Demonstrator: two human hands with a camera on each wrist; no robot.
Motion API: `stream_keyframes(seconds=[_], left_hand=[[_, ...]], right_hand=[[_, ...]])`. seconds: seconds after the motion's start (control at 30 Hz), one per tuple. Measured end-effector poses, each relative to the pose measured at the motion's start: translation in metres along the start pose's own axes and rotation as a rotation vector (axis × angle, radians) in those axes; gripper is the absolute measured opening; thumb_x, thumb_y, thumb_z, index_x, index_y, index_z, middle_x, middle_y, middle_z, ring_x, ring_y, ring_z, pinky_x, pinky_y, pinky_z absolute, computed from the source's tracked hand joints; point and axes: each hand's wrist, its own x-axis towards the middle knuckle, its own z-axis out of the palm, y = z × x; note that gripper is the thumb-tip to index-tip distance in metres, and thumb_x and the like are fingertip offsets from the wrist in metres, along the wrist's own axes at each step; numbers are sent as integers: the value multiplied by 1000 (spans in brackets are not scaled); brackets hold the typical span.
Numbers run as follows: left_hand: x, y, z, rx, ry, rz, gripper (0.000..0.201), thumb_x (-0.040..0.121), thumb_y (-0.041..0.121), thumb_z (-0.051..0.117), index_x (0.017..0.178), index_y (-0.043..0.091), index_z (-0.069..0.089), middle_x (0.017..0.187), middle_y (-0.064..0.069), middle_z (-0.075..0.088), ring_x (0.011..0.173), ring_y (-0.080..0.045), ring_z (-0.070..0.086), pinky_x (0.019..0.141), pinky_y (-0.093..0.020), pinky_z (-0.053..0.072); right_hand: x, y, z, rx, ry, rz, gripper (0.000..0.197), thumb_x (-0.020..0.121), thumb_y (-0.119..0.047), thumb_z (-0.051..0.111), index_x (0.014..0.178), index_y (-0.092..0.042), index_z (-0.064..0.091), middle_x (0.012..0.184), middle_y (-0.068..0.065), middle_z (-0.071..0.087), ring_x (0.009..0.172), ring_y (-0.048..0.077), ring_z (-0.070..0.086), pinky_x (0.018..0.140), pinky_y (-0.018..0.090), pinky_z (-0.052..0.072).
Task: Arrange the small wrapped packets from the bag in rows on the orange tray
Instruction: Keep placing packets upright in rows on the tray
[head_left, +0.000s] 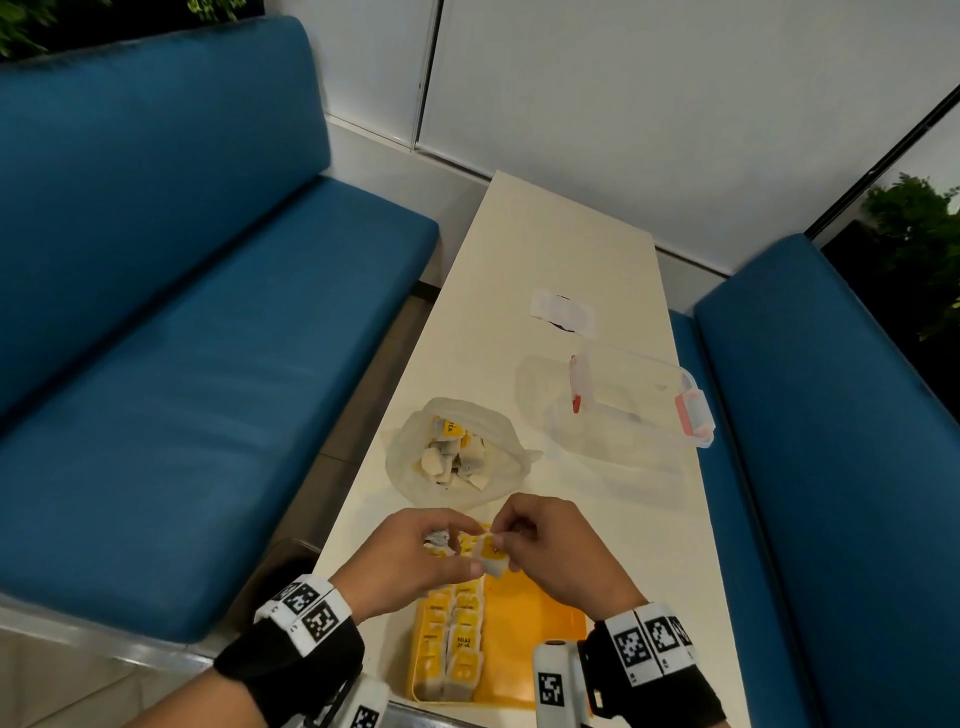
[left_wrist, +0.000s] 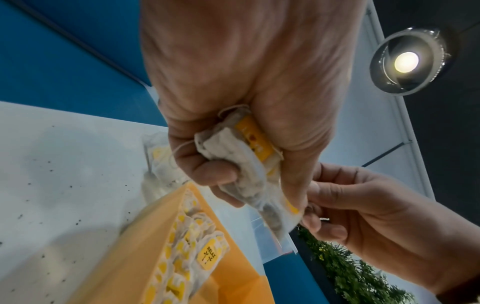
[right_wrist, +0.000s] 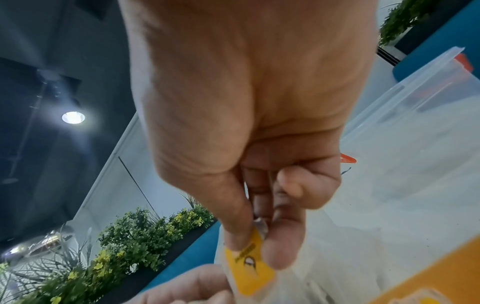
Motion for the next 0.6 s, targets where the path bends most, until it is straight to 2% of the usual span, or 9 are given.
stream_keyframes(seconds=[0.07,0.13,0.2,0.23,0.3,0.37,0.47,0.6], left_hand=[[3,1,4,-11,-11,-4,17,79,41,84,93,34,80,99,6,74,91,-11,71,76,-35,61],[6,1,6,-8,-9,-11,12,83,40,80,89,29,80,98,3,76,89,-19,72,81,-44,59],[6,2,8,6,-1,1,9,87,36,77,88,28,80,95,2,76,87,-18,72,81,-42,59],[6,2,8,7,6,8,8,89,35,76,89,28,80,93,3,77,87,-17,72,80,-40,59],[7,3,9,-6,27,13,6,89,31,76,88,27,80,91,2,77,86,-17,73,78,-38,58],[7,3,10,-12,39,16,6,90,28,75,87,27,81,90,2,78,84,-18,73,77,-37,58],[10,1,12,11,45,18,8,90,29,75,85,27,80,88,2,77,82,-17,72,75,-38,58],[10,-2,16,49,59,-1,8,90,33,74,86,29,79,90,3,77,81,-14,72,71,-36,60]], right_hand=[[1,1,3,41,36,-3,17,88,-16,69,77,-28,65,72,-8,68,67,11,65,66,27,53],[0,2,6,140,80,11,11,87,-14,70,81,-22,67,75,-3,68,65,12,66,63,24,54],[-2,5,8,287,124,57,7,85,-12,73,88,-16,68,80,2,69,62,12,68,58,20,51],[-3,8,9,357,141,92,11,84,-12,75,93,-15,69,83,6,70,61,14,69,55,20,49],[-6,15,11,487,134,174,16,83,-9,76,98,-11,70,87,14,70,61,17,68,51,23,44],[-9,20,15,565,111,204,10,85,-6,73,95,-6,71,80,18,70,60,19,66,50,28,42],[-11,25,22,613,101,197,4,88,-3,70,88,1,70,67,19,68,54,19,60,49,26,42],[-9,30,29,647,114,196,9,88,-4,70,89,5,68,70,24,69,60,25,62,50,28,45]])
